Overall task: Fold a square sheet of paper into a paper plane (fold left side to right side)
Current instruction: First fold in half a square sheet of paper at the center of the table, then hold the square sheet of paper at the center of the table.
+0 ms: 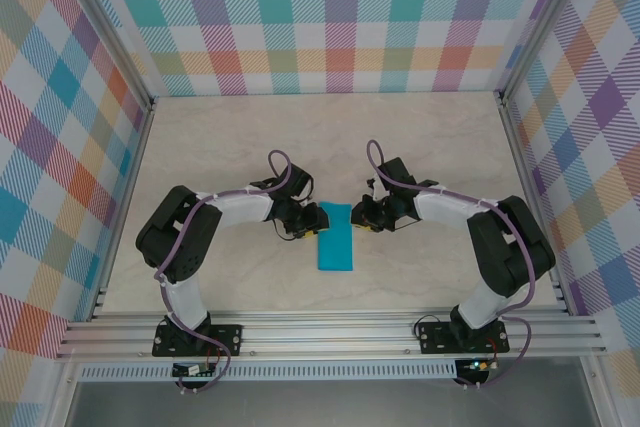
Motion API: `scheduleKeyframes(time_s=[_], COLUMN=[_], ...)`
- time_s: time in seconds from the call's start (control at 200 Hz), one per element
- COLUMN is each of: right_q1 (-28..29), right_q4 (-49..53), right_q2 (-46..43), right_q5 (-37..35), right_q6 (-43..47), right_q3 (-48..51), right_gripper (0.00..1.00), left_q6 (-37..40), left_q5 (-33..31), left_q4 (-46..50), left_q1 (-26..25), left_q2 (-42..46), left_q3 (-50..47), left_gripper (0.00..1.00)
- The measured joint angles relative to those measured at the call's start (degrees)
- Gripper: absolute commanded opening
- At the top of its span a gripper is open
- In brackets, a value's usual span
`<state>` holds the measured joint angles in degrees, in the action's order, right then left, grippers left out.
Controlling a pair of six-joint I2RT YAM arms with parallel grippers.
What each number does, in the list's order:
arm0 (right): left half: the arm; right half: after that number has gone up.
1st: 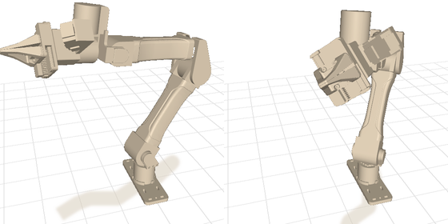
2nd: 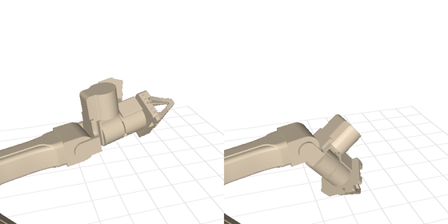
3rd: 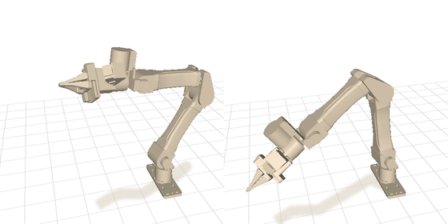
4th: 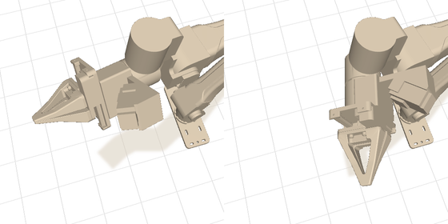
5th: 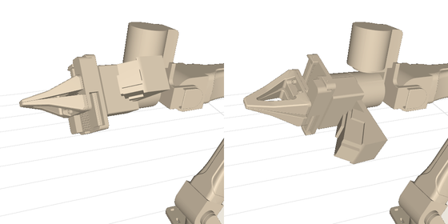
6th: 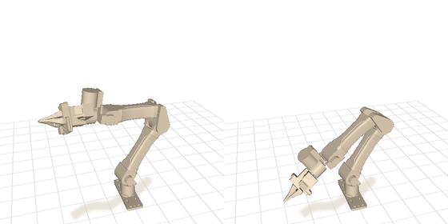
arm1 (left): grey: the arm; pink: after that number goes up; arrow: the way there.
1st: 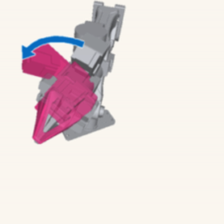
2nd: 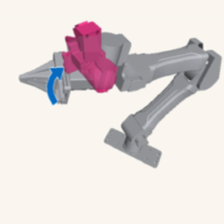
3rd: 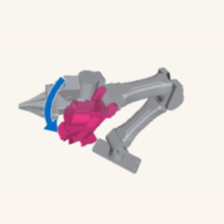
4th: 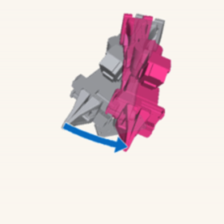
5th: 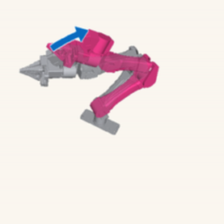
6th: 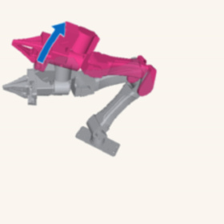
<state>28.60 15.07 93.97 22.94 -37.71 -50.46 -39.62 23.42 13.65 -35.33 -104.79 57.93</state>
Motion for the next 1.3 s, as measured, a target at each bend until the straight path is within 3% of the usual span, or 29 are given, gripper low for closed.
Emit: scheduleKeyframes(time_s=[0.53, 0.73, 1.3], right_q1=[0.00, 0.76, 1.49], right_q4=[-0.04, -1.44, -1.97], right_q2=[-2.54, 0.46, 6.29], right_q5=[0.13, 2.25, 2.38], right_q6=[-0.22, -0.83, -0.81], right_q3=[0.09, 0.09, 0.09], right_gripper=[0.16, 0.12, 0.11], left_q6=[0.00, 0.00, 0.00], left_q5=[-0.37, -0.37, -0.39], left_q4=[0.09, 0.09, 0.09], left_q1=[-0.17, -0.17, -0.17], left_q2=[-0.04, -0.07, -0.07], left_q3=[0.09, 0.09, 0.09], left_gripper=[0.37, 0.37, 0.37])
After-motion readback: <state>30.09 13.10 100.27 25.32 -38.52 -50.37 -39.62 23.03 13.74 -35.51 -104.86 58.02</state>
